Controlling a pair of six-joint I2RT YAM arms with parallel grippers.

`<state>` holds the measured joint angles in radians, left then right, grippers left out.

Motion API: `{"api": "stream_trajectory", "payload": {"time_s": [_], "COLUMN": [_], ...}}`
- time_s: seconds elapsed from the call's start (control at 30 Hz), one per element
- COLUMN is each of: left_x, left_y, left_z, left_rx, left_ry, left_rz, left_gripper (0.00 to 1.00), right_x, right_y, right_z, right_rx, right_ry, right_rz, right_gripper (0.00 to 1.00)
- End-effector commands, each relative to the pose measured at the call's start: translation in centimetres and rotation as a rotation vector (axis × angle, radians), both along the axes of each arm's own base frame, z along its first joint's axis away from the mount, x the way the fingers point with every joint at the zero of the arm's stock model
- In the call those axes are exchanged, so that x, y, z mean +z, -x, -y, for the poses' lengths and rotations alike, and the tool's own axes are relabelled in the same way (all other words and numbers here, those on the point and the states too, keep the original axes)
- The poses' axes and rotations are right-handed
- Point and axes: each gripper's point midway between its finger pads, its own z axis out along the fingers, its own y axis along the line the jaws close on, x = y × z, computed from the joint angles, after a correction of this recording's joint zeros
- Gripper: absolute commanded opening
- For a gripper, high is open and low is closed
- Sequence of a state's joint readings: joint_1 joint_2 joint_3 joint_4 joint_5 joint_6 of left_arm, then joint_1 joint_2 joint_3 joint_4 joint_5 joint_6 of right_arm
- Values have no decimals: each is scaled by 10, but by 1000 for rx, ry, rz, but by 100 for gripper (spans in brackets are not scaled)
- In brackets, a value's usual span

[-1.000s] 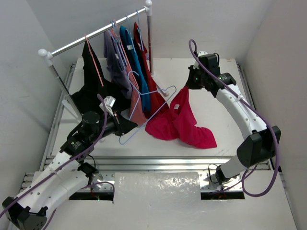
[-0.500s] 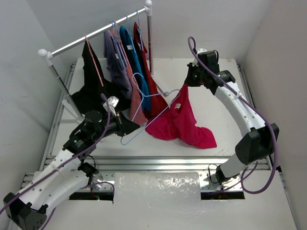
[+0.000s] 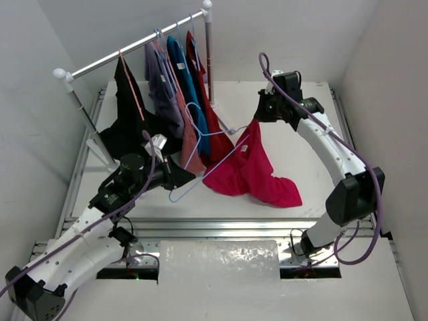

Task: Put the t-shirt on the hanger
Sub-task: Place the T-shirt at the clothesline.

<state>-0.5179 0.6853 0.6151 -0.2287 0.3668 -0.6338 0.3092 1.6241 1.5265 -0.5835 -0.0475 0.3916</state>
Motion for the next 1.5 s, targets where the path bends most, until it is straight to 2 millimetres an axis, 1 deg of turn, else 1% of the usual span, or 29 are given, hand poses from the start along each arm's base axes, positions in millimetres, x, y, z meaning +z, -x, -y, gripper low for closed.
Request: {"api": "stream_trajectory", "payload": {"time_s": [0.0, 0.1, 0.2, 0.3, 0.33, 0.4, 0.43, 0.47, 0.5, 0.53, 0.57, 0.6, 0.63, 0.67, 0.7, 0.77, 0.83, 0.9, 0.93, 0.97, 1.03, 1.1, 1.13, 1.17, 1.27, 1.3, 1.33, 1.37, 1.47], "left_x": [16, 10, 18, 49, 66, 87, 96, 110, 118, 131, 138, 148, 148, 150, 158, 152, 144, 130, 123, 120, 117, 116, 114, 115, 116, 111, 117, 115, 99], "left_y": [-5, -8, -14, -19, -19, -20, -21, -22, -22, -21, -23, -21, -25, -25, -20, -17, -15, -15, -15, -14, -16, -15, -19, -19, -19, -17, -12, -11, -10], "left_z": [7, 11, 16, 19, 20, 21, 21, 21, 22, 22, 25, 27, 31, 35, 40, 50, 54, 59, 60, 60, 56, 48, 43, 39, 38, 41, 44, 47, 51], "left_rx": [-12, -21, -26, -23, -29, -31, -31, -27, -27, -31, -35, -52, -61, -78, -117, -153, -159, -160, -164, -165, -132, -94, -58, -43, -37, -52, -85, -97, -112], "left_ry": [28, 25, 53, 114, 140, 167, 177, 197, 212, 239, 256, 281, 285, 299, 320, 323, 301, 270, 256, 249, 240, 237, 226, 222, 231, 237, 266, 280, 279], "left_rz": [58, 47, 83, 187, 230, 279, 299, 327, 345, 382, 388, 416, 407, 400, 420, 398, 400, 379, 365, 364, 365, 373, 370, 384, 398, 394, 422, 412, 400], "left_gripper": [0, 0, 0, 0, 0, 0, 0, 0, 0, 0, 0, 0, 0, 0, 0, 0, 0, 0, 0, 0, 0, 0, 0, 0, 0, 0, 0, 0, 0], "right_x": [38, 46, 48, 52, 57, 63, 64, 78, 85, 95, 119, 130, 144, 169, 179, 200, 213, 234, 243, 246, 237, 201, 192, 171, 141, 136, 132, 128, 123], "right_y": [-3, 7, 18, 30, 33, 39, 42, 47, 50, 58, 63, 68, 78, 81, 84, 80, 81, 102, 127, 136, 142, 123, 120, 126, 152, 158, 164, 165, 167], "right_z": [-15, -29, -43, -54, -57, -60, -67, -70, -76, -88, -98, -106, -117, -121, -123, -112, -106, -118, -129, -134, -133, -118, -113, -112, -128, -133, -137, -138, -136], "right_rx": [58, 125, 190, 241, 259, 281, 315, 342, 370, 422, 465, 500, 539, 558, 557, 490, 466, 581, 715, 775, 780, 629, 588, 591, 679, 705, 731, 740, 748], "right_ry": [-85, -152, -202, -223, -229, -233, -245, -253, -259, -258, -275, -284, -295, -308, -317, -302, -300, -375, -455, -488, -488, -388, -378, -385, -453, -462, -468, -470, -451], "right_rz": [96, 87, 55, 33, 39, 29, 15, 16, 15, 30, 58, 76, 93, 141, 158, 232, 276, 294, 269, 266, 225, 205, 202, 178, 101, 86, 71, 57, 66], "right_gripper": [0, 0, 0, 0, 0, 0, 0, 0, 0, 0, 0, 0, 0, 0, 0, 0, 0, 0, 0, 0, 0, 0, 0, 0, 0, 0, 0, 0, 0]}}
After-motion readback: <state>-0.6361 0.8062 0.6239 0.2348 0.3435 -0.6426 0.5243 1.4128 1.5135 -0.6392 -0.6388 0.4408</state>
